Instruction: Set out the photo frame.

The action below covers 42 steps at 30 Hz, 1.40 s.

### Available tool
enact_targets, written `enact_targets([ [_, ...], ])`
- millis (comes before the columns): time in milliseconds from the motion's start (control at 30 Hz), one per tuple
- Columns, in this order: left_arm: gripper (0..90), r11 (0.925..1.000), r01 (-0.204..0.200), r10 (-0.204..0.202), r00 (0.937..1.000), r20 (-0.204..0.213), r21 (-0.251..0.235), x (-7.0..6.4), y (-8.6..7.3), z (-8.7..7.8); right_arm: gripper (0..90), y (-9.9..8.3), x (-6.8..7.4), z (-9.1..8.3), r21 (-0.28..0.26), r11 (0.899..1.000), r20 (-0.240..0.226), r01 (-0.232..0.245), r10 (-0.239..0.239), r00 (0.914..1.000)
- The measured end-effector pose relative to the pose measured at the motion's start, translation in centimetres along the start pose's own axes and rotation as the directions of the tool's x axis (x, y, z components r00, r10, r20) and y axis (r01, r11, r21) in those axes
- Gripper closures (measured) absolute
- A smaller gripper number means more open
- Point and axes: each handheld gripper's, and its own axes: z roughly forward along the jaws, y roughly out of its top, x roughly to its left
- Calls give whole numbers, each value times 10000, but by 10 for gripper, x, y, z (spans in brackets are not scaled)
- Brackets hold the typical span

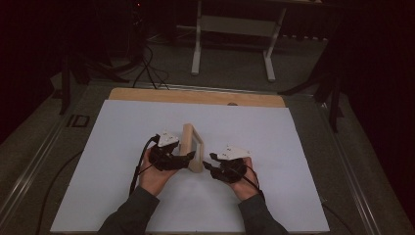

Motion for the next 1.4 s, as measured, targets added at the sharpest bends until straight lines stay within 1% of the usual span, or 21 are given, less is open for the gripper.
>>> enact_targets([
  [133, 295, 10000, -57, 57, 10000, -29, 78, -2, -1, 4, 573, 1, -1, -2, -78, 10000, 58, 2, -2, 10000],
  [233, 323, 10000, -11, 12, 10000, -57, 87, -2, -1, 6, 573, 1, -3, -4, -147, 9999, 91, -81, 82, 9999],
  [400, 359, 9999, 23, -24, 10000, 73, 128, -2, -1, 6, 573, 1, -6, -6, -230, 9995, 139, -196, 199, 9997],
  [633, 388, 9998, 77, -80, 9998, 180, 163, -2, -2, 7, 573, 2, -7, -9, -347, 9992, 179, -209, 215, 9996],
  [867, 458, 9998, 146, -150, 9996, 249, 168, -2, -2, 6, 572, 4, -11, -14, -521, 9982, 268, -287, 302, 9992],
  [967, 496, 9998, 116, -119, 9996, 250, 140, -3, -2, 5, 570, 4, -11, -15, -545, 9980, 289, -324, 340, 9990],
  [1133, 527, 9999, 99, -102, 9996, 261, 130, -3, -2, 5, 568, 5, -12, -16, -634, 9974, 352, -343, 366, 9987],
  [1267, 563, 9999, -17, 11, 9992, 389, 134, -5, -1, 5, 568, 6, -13, -19, -711, 9968, 412, -360, 390, 9984],
  [1400, 572, 9997, -192, 186, 9989, 425, 146, -8, -1, 5, 568, 8, -14, -21, -804, 9961, 453, -371, 409, 9981],
])
